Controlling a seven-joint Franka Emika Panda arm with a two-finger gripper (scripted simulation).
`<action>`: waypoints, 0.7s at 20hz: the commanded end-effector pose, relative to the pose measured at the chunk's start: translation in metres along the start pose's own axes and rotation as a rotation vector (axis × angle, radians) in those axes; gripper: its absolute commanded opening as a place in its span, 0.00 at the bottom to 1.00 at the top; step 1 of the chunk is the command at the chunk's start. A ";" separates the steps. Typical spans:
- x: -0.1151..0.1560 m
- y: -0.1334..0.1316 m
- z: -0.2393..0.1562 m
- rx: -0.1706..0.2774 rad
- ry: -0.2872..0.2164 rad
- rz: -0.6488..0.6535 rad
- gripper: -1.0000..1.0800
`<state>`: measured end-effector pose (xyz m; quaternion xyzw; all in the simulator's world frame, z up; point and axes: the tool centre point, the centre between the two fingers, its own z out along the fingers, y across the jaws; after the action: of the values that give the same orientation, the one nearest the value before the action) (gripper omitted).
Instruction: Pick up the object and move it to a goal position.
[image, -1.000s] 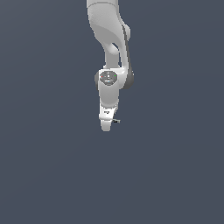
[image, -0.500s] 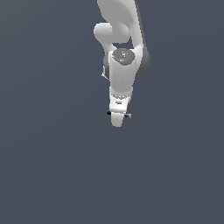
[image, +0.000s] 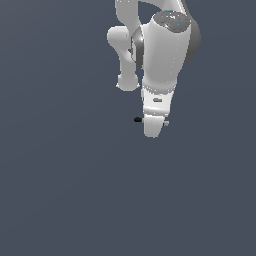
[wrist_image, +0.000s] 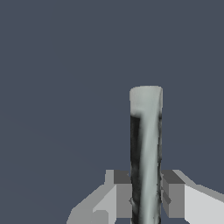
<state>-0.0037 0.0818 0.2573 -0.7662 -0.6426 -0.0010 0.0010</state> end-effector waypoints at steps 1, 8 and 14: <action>0.011 0.005 -0.021 0.001 0.000 0.001 0.00; 0.032 0.018 -0.059 0.000 -0.002 0.003 0.00; 0.041 0.024 -0.075 0.000 -0.002 0.004 0.00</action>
<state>0.0251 0.1162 0.3287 -0.7672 -0.6415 -0.0003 0.0002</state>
